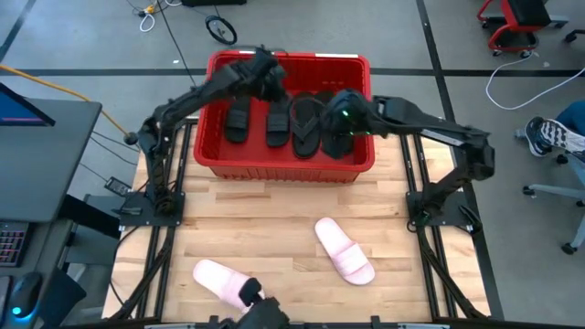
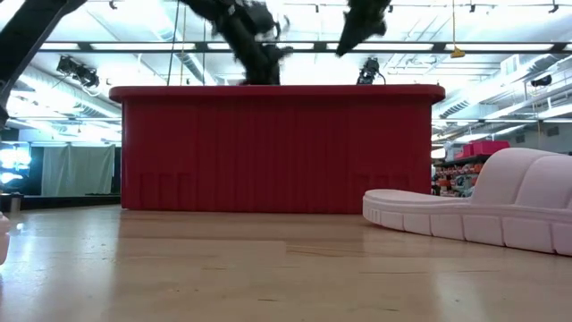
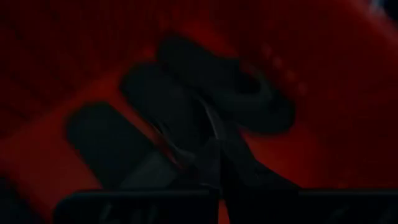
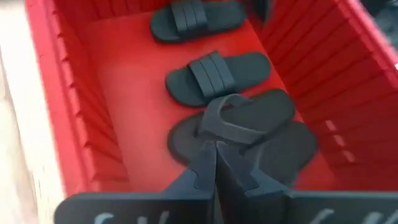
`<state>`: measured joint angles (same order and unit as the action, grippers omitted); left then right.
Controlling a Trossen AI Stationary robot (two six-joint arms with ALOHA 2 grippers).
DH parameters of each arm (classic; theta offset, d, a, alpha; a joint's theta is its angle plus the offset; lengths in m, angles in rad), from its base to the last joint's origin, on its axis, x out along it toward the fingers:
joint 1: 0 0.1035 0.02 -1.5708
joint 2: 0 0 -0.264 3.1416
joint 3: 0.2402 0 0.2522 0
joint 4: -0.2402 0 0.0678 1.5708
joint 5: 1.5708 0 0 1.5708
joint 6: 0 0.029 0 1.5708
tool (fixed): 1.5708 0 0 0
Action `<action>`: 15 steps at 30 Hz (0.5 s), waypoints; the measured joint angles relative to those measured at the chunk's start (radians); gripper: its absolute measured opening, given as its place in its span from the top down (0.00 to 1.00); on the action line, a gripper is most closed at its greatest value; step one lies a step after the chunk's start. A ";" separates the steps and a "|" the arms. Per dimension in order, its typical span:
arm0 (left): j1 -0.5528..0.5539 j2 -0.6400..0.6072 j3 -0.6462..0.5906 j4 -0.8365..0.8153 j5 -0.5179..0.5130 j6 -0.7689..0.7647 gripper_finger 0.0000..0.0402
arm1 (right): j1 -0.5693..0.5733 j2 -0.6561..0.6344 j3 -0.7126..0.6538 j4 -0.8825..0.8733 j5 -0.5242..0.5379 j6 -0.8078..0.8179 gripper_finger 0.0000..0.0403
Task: Pick and place slides into bin
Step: Adjust the slippers and slides in the red container
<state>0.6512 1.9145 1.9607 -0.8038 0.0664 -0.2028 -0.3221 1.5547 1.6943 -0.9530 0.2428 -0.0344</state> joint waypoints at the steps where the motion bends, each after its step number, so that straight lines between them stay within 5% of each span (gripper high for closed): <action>1: 0.000 -0.007 0.049 -0.029 -0.019 0.004 0.97 | -0.022 0.018 0.000 0.028 -0.035 -0.004 0.98; 8: -0.004 -0.052 0.402 -0.120 -0.135 0.063 0.97 | -0.167 0.159 0.000 0.271 -0.351 0.006 0.99; 15: -0.004 -0.231 0.298 0.036 -0.186 0.065 0.98 | -0.204 0.384 0.001 0.409 -0.415 0.019 0.99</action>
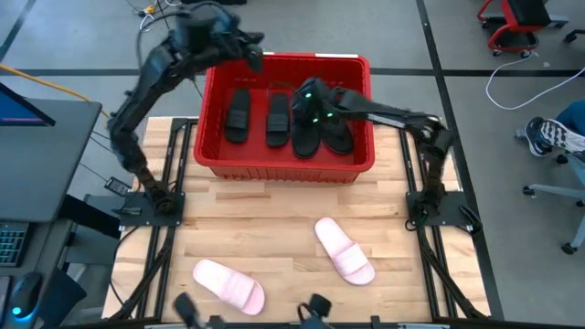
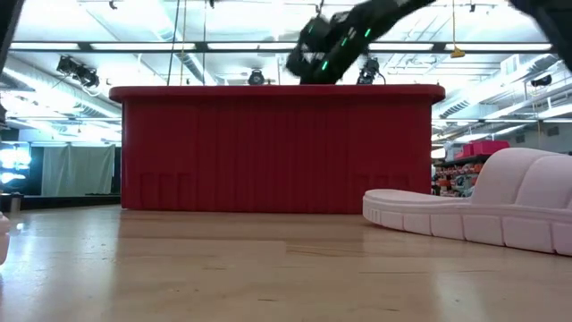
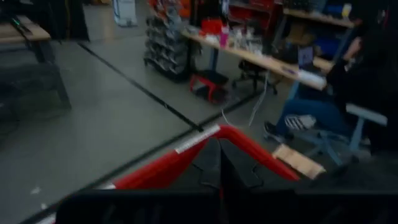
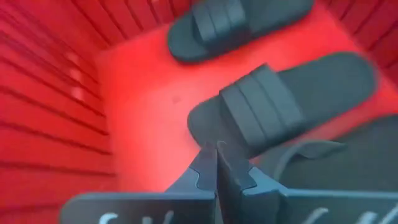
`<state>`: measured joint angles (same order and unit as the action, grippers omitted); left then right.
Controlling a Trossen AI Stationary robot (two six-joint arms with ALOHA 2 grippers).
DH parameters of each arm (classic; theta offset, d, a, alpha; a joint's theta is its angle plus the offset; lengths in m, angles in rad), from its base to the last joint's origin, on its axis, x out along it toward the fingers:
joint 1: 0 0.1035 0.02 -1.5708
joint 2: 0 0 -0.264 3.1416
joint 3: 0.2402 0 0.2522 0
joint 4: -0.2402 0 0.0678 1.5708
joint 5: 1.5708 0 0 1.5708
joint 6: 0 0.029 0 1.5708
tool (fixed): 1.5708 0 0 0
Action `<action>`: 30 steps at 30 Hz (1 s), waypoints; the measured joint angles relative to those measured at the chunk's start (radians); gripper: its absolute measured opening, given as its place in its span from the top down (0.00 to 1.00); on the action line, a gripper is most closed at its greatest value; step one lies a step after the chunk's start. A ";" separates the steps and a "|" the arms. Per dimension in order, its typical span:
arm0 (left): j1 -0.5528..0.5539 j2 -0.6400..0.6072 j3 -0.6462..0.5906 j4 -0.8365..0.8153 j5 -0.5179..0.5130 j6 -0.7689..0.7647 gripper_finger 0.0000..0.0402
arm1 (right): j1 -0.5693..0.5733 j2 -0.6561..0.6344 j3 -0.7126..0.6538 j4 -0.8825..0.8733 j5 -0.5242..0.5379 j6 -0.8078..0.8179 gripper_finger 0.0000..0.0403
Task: Pick and place slides into bin
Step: Adjust the slippers and slides in the red container
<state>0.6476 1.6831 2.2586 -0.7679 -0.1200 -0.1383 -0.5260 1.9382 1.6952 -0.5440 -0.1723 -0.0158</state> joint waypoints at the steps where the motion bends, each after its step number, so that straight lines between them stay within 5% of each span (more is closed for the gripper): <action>1: 0.000 -0.011 0.000 -0.004 -0.010 0.001 0.98 | -0.005 0.032 0.001 0.022 -0.001 0.002 1.00; 13: -0.012 -0.029 -0.003 -0.047 -0.021 0.047 0.96 | -0.050 0.210 0.084 0.026 0.133 0.015 1.00; 22: -0.012 -0.028 -0.004 -0.077 -0.021 0.065 0.99 | -0.058 0.289 0.084 0.149 0.133 0.042 1.00; 27: -0.012 -0.028 -0.004 -0.080 -0.021 0.072 0.95 | -0.074 0.299 0.108 0.184 0.098 0.047 1.00; 30: -0.012 -0.028 -0.004 -0.086 -0.021 0.074 0.95 | -0.090 0.309 0.134 0.200 -0.065 0.040 1.00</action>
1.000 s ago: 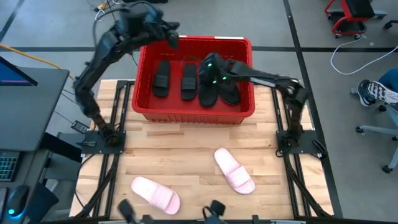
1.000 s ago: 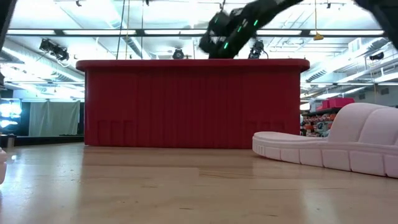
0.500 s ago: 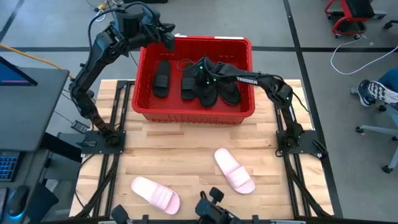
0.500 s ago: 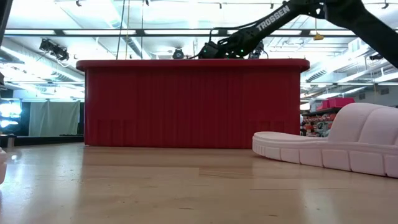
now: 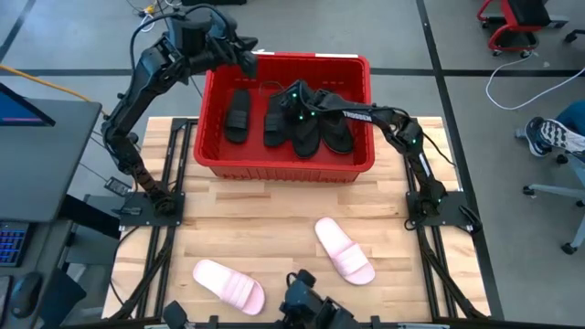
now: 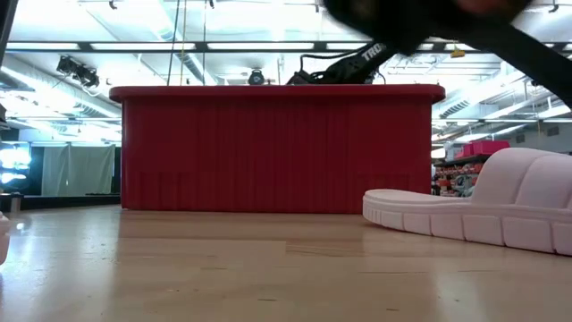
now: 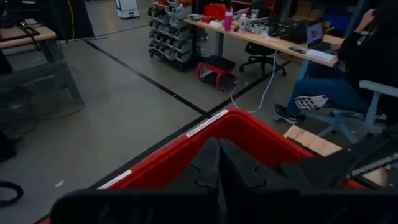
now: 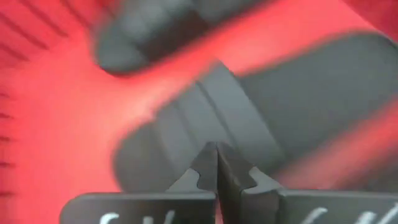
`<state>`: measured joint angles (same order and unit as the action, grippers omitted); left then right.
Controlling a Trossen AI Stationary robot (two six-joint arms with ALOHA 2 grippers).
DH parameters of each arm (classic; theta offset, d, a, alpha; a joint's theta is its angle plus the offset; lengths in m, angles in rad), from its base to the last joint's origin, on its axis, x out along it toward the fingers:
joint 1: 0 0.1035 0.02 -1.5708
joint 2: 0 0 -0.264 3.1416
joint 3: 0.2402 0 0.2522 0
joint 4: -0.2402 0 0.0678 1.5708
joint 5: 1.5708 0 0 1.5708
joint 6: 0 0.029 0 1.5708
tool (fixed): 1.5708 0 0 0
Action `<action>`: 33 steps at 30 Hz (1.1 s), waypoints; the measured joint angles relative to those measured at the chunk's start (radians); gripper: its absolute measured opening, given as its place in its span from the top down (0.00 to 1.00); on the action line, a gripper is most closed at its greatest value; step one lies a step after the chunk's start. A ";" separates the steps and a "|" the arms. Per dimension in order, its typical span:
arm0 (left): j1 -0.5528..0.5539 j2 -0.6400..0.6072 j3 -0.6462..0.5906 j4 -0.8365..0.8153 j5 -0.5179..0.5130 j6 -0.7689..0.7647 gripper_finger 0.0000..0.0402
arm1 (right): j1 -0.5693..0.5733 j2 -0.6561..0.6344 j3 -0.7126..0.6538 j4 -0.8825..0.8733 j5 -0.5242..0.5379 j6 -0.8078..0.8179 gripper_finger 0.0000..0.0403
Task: Pick and place slides into bin
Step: Adjust the slippers and slides in the red container
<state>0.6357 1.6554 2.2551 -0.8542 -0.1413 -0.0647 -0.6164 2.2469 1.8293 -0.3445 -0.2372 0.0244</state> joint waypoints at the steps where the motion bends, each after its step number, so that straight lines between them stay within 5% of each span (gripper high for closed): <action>1: 0.000 0.000 0.000 0.000 0.001 0.003 0.96 | -0.007 0.002 0.002 0.020 -0.078 -0.004 1.00; 4: 0.000 0.000 0.000 -0.008 0.000 0.009 0.99 | -0.017 0.013 0.001 0.129 -0.323 -0.027 1.00; 6: 0.000 0.000 0.000 -0.020 0.000 0.010 0.99 | -0.023 0.012 0.001 0.146 -0.374 0.020 1.00; 12: 0.000 0.000 0.000 -0.072 -0.005 -0.002 0.96 | -0.041 -0.015 0.005 -0.049 0.007 0.086 1.00; 14: 0.000 0.000 0.000 -0.071 -0.008 -0.002 0.97 | -0.056 -0.015 0.004 -0.068 0.062 0.094 1.00; 33: -0.001 0.000 0.000 -0.067 -0.008 -0.003 0.97 | -0.072 0.045 0.005 -0.016 0.010 0.275 1.00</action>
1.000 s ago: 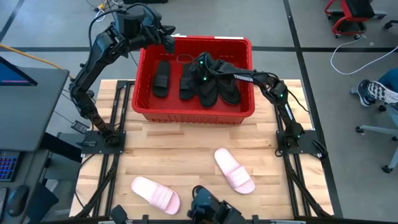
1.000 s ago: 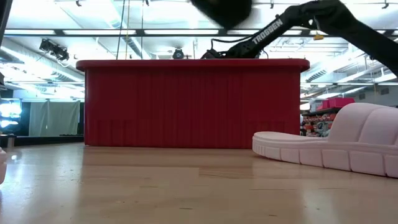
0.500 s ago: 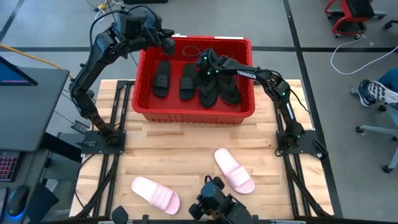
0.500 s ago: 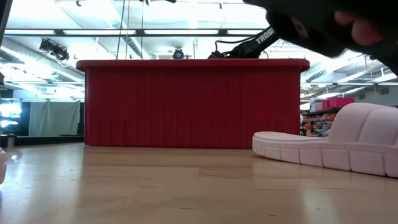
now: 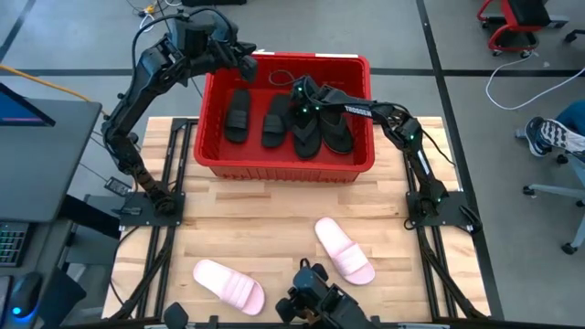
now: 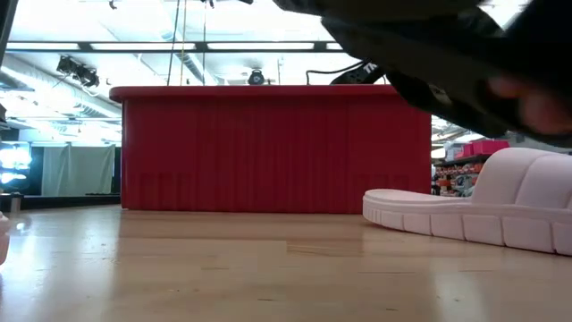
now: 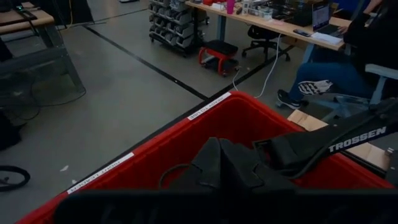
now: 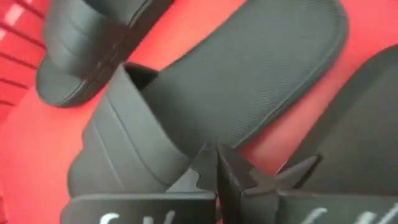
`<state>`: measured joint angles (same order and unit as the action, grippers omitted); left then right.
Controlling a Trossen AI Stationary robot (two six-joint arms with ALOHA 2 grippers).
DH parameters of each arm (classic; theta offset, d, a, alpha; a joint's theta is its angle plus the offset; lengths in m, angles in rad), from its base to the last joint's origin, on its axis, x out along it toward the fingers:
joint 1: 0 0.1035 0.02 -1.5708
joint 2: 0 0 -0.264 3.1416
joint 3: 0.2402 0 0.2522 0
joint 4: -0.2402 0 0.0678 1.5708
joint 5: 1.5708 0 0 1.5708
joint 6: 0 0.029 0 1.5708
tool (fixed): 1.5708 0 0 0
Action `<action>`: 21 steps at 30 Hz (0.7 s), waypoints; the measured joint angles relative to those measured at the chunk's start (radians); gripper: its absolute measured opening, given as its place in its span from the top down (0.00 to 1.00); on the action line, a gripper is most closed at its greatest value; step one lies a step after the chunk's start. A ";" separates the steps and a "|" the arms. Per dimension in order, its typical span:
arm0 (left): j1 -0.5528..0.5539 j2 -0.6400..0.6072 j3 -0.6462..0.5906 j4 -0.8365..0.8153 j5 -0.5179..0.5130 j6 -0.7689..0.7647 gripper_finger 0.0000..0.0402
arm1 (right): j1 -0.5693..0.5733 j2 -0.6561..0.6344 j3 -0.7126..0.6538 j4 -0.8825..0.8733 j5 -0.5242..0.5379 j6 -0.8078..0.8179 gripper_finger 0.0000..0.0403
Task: Pick and place slides into bin
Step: Adjust the slippers and slides in the red container
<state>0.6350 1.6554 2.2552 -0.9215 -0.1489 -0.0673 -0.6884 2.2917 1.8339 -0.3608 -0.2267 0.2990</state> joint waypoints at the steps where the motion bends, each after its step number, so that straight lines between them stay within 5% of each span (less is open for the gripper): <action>1: 0.000 0.000 0.000 0.000 0.000 0.000 0.96 | 0.000 0.001 0.000 -0.018 -0.004 -0.001 1.00; 6: 0.000 0.000 0.000 -0.004 0.000 0.001 0.95 | -0.002 0.002 0.001 -0.049 -0.028 -0.039 1.00; 13: 0.001 0.000 0.000 -0.003 0.000 0.010 0.98 | 0.001 0.003 0.000 0.098 -0.220 -0.080 1.00; 21: 0.001 0.000 0.000 -0.005 0.000 0.011 0.97 | -0.014 -0.019 0.003 0.008 -0.313 -0.064 1.00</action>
<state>0.6361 1.6554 2.2555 -0.9268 -0.1490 -0.0559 -0.7024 2.2728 1.8374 -0.3524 -0.5395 0.2348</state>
